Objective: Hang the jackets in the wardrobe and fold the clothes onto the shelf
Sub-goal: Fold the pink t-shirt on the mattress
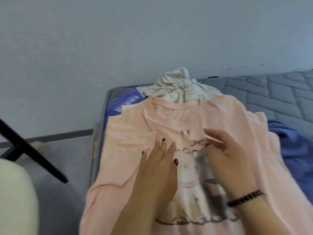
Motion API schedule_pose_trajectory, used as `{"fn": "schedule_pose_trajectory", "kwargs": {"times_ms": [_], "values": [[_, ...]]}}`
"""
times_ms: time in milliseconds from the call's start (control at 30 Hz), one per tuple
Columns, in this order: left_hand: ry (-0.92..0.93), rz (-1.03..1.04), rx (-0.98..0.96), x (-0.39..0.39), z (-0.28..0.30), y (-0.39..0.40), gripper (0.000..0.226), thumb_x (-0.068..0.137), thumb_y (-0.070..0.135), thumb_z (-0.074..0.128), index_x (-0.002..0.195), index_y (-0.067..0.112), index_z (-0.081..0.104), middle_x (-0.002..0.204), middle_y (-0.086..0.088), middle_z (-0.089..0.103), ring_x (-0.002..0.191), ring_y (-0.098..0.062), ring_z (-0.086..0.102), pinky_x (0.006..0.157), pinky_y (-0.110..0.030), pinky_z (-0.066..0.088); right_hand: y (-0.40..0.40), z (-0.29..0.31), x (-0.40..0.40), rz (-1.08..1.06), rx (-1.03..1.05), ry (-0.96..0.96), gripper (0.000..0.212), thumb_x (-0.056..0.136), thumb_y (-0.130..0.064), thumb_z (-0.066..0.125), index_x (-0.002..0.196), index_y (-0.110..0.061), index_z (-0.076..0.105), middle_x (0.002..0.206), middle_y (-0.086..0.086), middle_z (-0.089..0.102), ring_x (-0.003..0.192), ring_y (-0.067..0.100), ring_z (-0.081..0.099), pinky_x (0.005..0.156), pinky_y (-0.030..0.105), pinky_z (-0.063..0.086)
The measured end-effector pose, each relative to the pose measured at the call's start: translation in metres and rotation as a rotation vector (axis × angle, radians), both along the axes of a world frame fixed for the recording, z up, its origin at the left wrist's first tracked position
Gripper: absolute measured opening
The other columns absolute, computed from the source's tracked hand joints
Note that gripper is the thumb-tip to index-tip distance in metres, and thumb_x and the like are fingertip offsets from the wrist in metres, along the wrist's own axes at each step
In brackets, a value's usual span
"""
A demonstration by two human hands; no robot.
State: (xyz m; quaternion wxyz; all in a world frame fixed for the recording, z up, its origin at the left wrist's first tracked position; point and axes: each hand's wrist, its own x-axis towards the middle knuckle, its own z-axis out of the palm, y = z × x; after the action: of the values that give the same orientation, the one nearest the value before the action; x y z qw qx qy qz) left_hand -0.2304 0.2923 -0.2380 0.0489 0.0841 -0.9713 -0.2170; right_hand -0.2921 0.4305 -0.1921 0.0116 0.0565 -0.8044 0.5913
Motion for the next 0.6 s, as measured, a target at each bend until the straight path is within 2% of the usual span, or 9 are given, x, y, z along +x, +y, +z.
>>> {"fn": "schedule_pose_trajectory", "kwargs": {"times_ms": [67,133,200,267,300,367,467,500,600], "values": [[0.034,-0.046,-0.047,-0.002,-0.017,0.018,0.059,0.093,0.043,0.021,0.148,0.028,0.035,0.157,0.0,0.028,0.145,-0.017,0.023,0.116,-0.053,0.02,0.052,0.003,-0.017,-0.111,0.146,0.12,0.035,0.088,0.002,0.051,0.102,-0.027,0.063,0.109,-0.004,0.064,0.094,0.007,0.059,0.071,0.004,0.04],[0.06,-0.053,-0.106,-0.003,-0.031,0.025,0.055,0.09,0.043,0.034,0.14,0.027,0.049,0.15,-0.006,0.041,0.138,-0.023,0.039,0.109,-0.05,0.023,0.096,-0.006,-0.032,-0.279,0.266,0.178,0.032,0.086,0.0,0.053,0.1,-0.028,0.064,0.104,-0.001,0.064,0.091,0.017,0.059,0.077,0.02,0.04],[0.094,-0.042,-0.141,-0.004,-0.041,0.026,0.055,0.087,0.043,0.038,0.138,0.028,0.052,0.148,-0.005,0.043,0.137,-0.02,0.038,0.107,-0.045,0.021,0.131,-0.019,-0.044,-0.455,0.322,0.198,0.024,0.085,-0.003,0.057,0.099,-0.021,0.065,0.095,0.001,0.061,0.086,0.021,0.057,0.078,0.027,0.038],[0.141,-0.016,-0.169,-0.005,-0.043,0.025,0.055,0.085,0.041,0.039,0.136,0.027,0.053,0.147,-0.005,0.045,0.134,-0.019,0.036,0.107,-0.043,0.021,0.151,-0.03,-0.057,-0.513,0.323,0.134,0.01,0.087,-0.012,0.059,0.094,-0.016,0.064,0.089,0.002,0.061,0.081,0.02,0.055,0.076,0.028,0.037],[0.161,-0.005,-0.187,-0.006,-0.043,0.026,0.055,0.084,0.041,0.039,0.135,0.025,0.054,0.146,-0.005,0.046,0.133,-0.019,0.037,0.106,-0.043,0.022,0.157,-0.033,-0.062,-0.479,0.335,0.059,0.004,0.089,-0.018,0.059,0.089,-0.016,0.062,0.083,0.0,0.061,0.075,0.016,0.053,0.071,0.028,0.037],[0.191,0.031,-0.144,-0.009,-0.035,0.033,0.056,0.083,0.038,0.039,0.132,0.02,0.058,0.143,-0.007,0.049,0.132,-0.019,0.039,0.105,-0.047,0.028,0.16,-0.036,-0.074,-0.375,0.348,-0.027,0.016,0.09,-0.031,0.058,0.081,-0.019,0.057,0.075,-0.007,0.059,0.069,0.011,0.05,0.062,0.029,0.034],[0.315,0.029,-0.095,-0.034,-0.015,0.05,0.053,0.084,0.036,0.037,0.131,0.018,0.055,0.143,-0.001,0.047,0.132,-0.017,0.039,0.105,-0.052,0.036,0.159,-0.039,-0.086,-0.337,0.169,-0.065,0.013,0.086,-0.036,0.065,0.082,-0.023,0.061,0.077,-0.014,0.062,0.075,0.006,0.056,0.064,0.027,0.038],[0.339,-0.011,-0.063,-0.049,-0.003,0.06,0.052,0.086,0.037,0.036,0.132,0.02,0.053,0.144,0.004,0.044,0.132,-0.013,0.037,0.108,-0.046,0.033,0.16,-0.042,-0.088,-0.346,0.112,-0.073,0.009,0.084,-0.034,0.067,0.083,-0.026,0.064,0.078,-0.015,0.064,0.077,0.003,0.057,0.065,0.025,0.041],[0.343,-0.19,0.097,-0.111,0.039,0.105,0.047,0.089,0.034,0.04,0.132,0.02,0.051,0.141,0.008,0.042,0.13,-0.002,0.033,0.11,-0.013,0.019,0.166,-0.048,-0.09,-0.379,-0.007,-0.074,0.006,0.082,-0.026,0.072,0.077,-0.027,0.068,0.075,-0.015,0.068,0.073,0.001,0.06,0.065,0.019,0.046]]}}
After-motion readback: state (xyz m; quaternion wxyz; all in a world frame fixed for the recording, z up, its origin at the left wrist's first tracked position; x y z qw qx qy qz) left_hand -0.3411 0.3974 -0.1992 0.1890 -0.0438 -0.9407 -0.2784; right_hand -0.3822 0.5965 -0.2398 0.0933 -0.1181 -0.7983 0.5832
